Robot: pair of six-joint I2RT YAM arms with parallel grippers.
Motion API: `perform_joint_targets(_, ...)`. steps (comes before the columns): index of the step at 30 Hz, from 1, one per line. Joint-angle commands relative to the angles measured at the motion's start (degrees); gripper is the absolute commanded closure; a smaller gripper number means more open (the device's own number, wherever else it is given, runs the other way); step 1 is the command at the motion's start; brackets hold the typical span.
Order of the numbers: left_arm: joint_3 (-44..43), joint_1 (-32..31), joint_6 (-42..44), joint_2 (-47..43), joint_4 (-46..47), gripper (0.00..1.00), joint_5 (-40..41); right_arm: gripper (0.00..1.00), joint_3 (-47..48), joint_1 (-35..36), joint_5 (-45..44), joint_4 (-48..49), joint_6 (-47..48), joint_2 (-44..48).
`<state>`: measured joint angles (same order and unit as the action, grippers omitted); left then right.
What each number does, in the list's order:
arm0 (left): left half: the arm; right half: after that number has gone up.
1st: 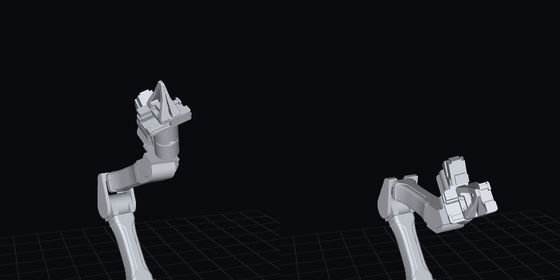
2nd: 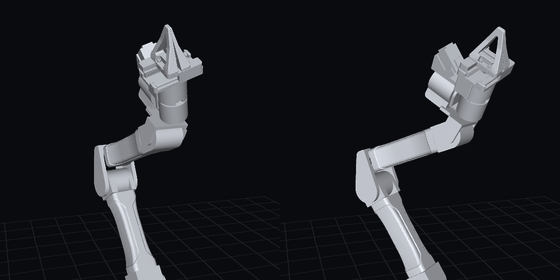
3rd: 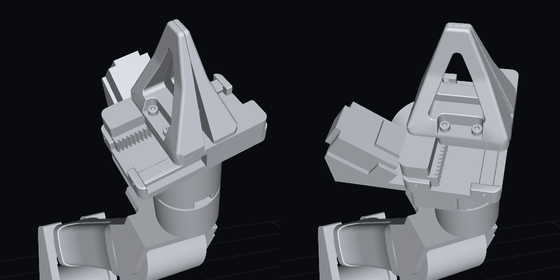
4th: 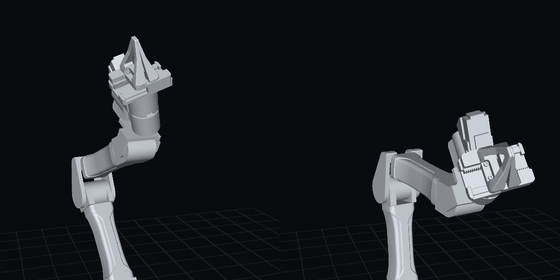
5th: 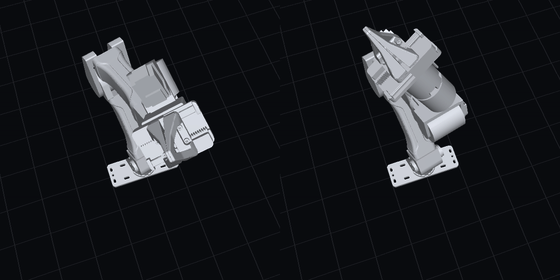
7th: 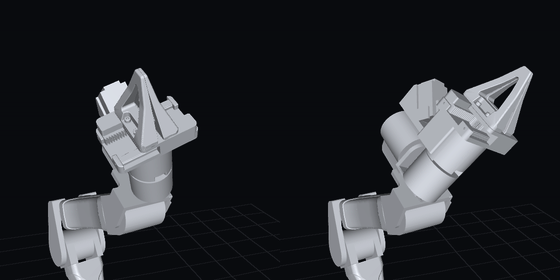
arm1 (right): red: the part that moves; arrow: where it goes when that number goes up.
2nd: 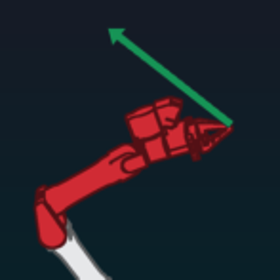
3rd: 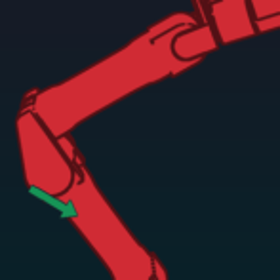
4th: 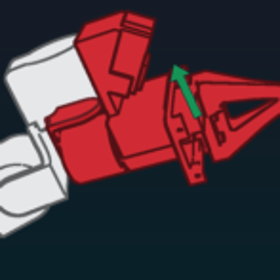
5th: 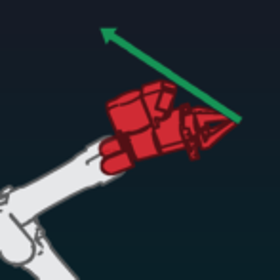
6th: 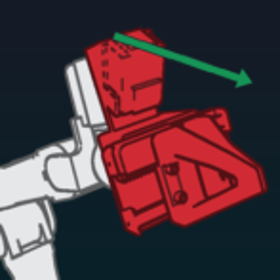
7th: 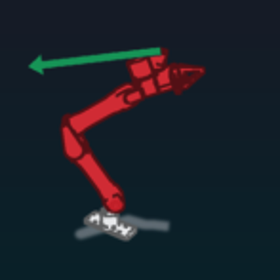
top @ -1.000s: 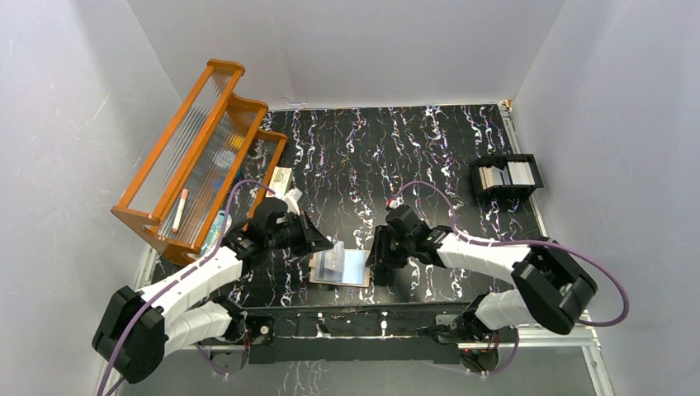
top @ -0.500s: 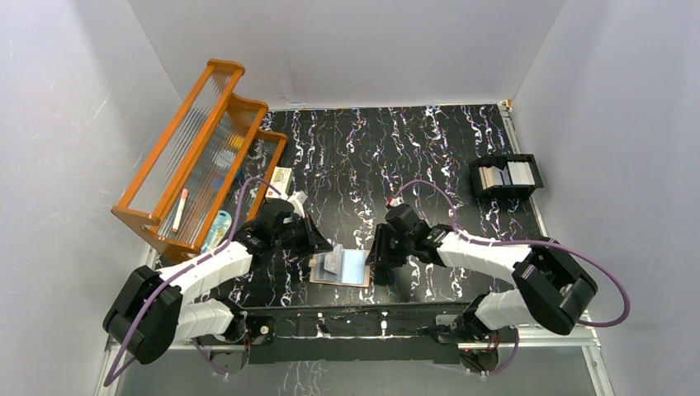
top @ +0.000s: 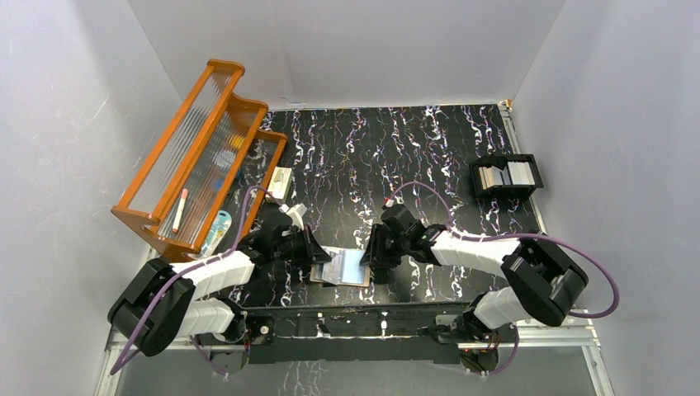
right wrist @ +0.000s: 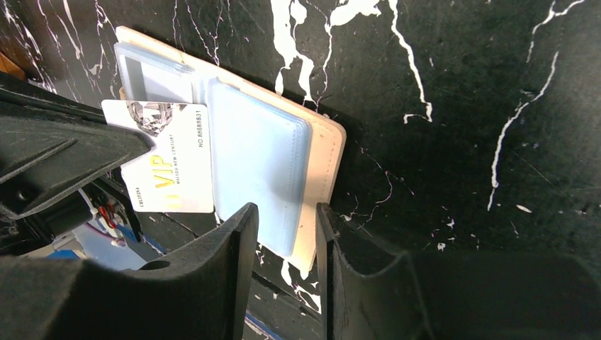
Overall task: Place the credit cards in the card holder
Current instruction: Insert the credit card into the card holder.
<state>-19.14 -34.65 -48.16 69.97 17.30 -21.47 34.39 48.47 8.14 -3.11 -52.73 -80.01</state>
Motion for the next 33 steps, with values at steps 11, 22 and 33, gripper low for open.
perform_joint_targets(11,-0.4,0.2,-0.8,-1.9,4.6,1.00,-1.5,0.60,-0.3,0.5,0.3,3.7,-1.2,-1.3)
perform_joint_targets(22,-0.3,0.2,-1.8,2.5,9.2,1.00,-1.4,0.60,-0.2,0.5,0.6,4.3,-0.4,-1.9)
perform_joint_targets(33,0.3,0.2,0.7,7.2,12.6,1.00,-2.3,0.61,-0.3,0.5,1.5,5.9,-0.3,-3.5)
